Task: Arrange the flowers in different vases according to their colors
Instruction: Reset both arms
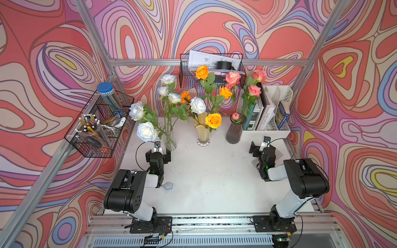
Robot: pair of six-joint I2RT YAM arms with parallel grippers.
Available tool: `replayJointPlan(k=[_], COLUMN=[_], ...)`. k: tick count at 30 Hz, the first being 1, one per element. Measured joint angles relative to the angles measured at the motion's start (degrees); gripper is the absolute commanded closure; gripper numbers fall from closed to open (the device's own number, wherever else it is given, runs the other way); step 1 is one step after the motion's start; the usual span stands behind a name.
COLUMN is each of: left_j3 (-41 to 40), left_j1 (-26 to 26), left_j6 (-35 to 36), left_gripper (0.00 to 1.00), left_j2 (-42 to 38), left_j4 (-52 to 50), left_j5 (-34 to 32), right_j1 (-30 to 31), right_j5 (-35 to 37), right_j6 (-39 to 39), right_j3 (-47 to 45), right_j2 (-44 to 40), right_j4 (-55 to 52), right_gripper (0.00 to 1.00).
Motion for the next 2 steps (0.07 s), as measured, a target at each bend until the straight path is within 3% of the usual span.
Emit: replayJointPlan(k=[2], left_j3=[0.0], left_j1=[0.0], left_j6=[0.0], left_gripper=[0.01], left_j2=[0.0], left_j4=[0.0], left_j5=[0.0], right_j1=[0.0], right_j5=[0.0], right_j6=[0.0], right_j3=[0.0], right_j2=[0.0], right_j4=[0.0], right_gripper=[0.02])
